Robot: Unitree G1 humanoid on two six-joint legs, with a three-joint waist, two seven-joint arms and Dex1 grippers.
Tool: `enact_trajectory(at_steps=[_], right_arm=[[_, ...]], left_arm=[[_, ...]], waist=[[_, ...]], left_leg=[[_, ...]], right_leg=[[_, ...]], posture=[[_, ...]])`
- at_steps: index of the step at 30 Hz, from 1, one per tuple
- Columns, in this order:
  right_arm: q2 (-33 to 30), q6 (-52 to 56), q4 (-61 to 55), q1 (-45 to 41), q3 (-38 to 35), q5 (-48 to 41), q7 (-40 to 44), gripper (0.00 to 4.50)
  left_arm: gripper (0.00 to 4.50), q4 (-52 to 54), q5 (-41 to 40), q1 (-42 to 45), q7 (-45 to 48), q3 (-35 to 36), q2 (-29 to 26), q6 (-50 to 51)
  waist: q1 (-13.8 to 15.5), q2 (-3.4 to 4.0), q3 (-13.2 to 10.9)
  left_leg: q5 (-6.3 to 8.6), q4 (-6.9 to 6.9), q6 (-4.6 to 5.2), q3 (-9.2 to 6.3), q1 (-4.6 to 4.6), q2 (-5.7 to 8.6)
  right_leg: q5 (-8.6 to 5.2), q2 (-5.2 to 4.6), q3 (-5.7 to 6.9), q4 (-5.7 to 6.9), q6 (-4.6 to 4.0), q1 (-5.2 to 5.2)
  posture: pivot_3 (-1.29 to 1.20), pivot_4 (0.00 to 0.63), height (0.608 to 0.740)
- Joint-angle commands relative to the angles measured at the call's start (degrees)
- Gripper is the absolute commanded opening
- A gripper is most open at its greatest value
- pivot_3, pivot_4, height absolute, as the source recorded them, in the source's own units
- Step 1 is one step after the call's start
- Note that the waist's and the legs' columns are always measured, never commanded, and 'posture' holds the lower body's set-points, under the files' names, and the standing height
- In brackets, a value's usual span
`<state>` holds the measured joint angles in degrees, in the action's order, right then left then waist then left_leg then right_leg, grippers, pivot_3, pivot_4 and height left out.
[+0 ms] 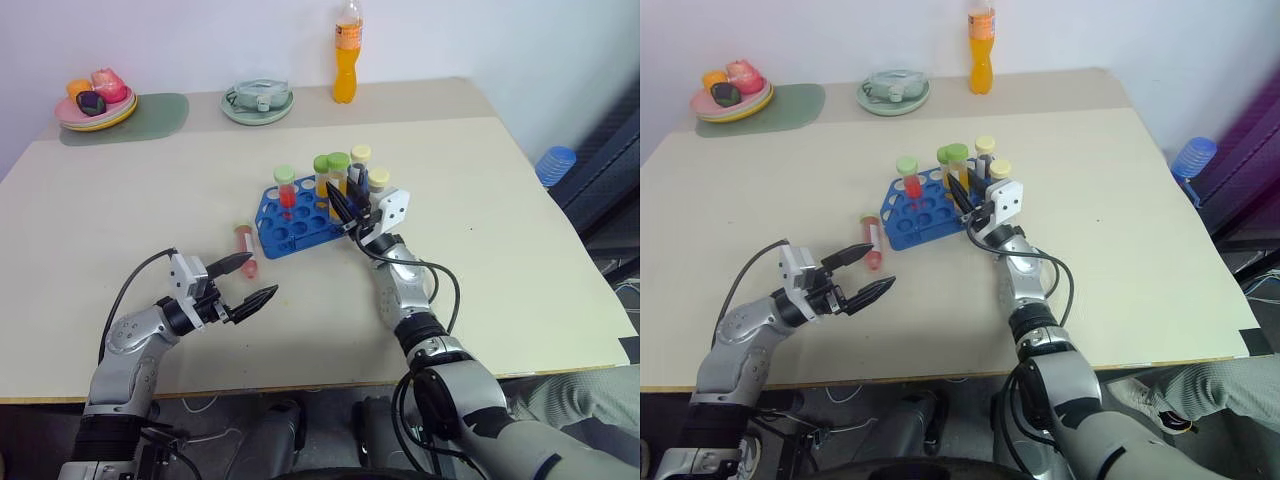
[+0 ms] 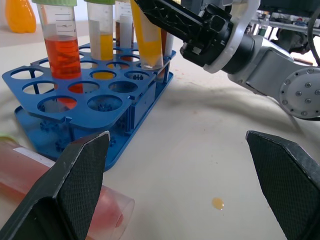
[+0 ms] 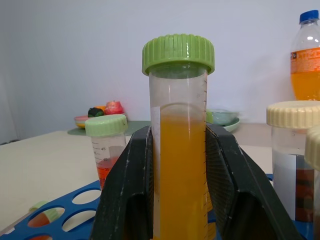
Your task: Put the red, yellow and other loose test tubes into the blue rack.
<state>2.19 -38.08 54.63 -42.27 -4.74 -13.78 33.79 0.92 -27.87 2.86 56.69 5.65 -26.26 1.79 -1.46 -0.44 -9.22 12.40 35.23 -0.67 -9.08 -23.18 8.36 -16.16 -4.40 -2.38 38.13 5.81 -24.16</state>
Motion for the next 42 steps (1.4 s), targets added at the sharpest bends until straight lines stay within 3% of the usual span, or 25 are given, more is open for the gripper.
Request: enact_trajectory(at_steps=[1, 10, 14, 21, 22, 42], right_arm=[[0.21, -0.87, 3.43, -1.46, -1.32, 0.18, -0.87, 0.84], [0.4, -2.82, 10.02, -4.72, -3.55, 0.87, -3.4, 0.84], [0.81, -4.27, 11.01, -4.22, -4.43, 0.51, -2.68, 0.84], [0.69, -8.66, 11.03, -2.5, -3.96, 3.54, -4.76, 4.28], [0.7, -8.81, 10.99, -2.31, -4.03, 3.62, -4.82, 4.48], [-2.54, -8.59, 1.95, 2.92, -0.49, 7.65, -6.4, 4.48]], left_arm=[[4.5, 1.47, -0.41, -0.19, -0.14, 1.37, -0.45, -0.93], [4.5, 2.86, -0.67, -0.84, -0.75, 1.52, -0.44, -0.61], [4.5, 3.64, -0.81, -1.11, -1.23, 1.5, -0.41, -0.24], [4.5, 4.44, -1.03, -0.37, -2.27, 1.17, -0.35, 1.01], [4.5, 4.44, -1.13, -0.04, -2.4, 1.13, -0.34, 1.29], [4.5, 1.0, -0.09, 2.93, -1.7, -0.16, 1.82, 0.94]], waist=[[0.01, 0.0, 0.0], [0.08, 0.0, 0.0], [0.23, 0.01, 0.0], [0.25, 0.01, -0.01], [0.26, 0.02, -0.01], [0.51, 0.01, 0.0]], left_leg=[[0.0, 0.0, 0.0, 0.0, 0.03, 0.0], [0.02, -0.02, 0.03, 0.0, 0.31, 0.0], [0.2, -0.13, 0.31, -0.01, 0.85, -0.01], [0.21, -0.16, 0.32, -0.01, 0.84, -0.01], [0.21, -0.17, 0.32, -0.01, 0.84, -0.01], [0.22, -0.15, 0.33, -0.02, 0.84, -0.02]], right_leg=[[0.0, 0.0, 0.0, 0.0, 0.0, 0.03], [0.0, 0.0, -0.01, -0.01, -0.01, 0.11], [-0.02, 0.01, -0.02, -0.08, -0.03, 0.74], [-0.02, 0.02, -0.02, -0.09, -0.03, 0.73], [-0.02, 0.02, -0.02, -0.08, -0.03, 0.72], [-0.02, 0.02, -0.02, -0.16, -0.03, 0.77]], posture=[[0.0, 0.15, 0.74], [0.0, 0.15, 0.74], [0.0, 0.15, 0.74], [0.0, 0.15, 0.74], [0.0, 0.15, 0.74], [0.0, 0.15, 0.74]])
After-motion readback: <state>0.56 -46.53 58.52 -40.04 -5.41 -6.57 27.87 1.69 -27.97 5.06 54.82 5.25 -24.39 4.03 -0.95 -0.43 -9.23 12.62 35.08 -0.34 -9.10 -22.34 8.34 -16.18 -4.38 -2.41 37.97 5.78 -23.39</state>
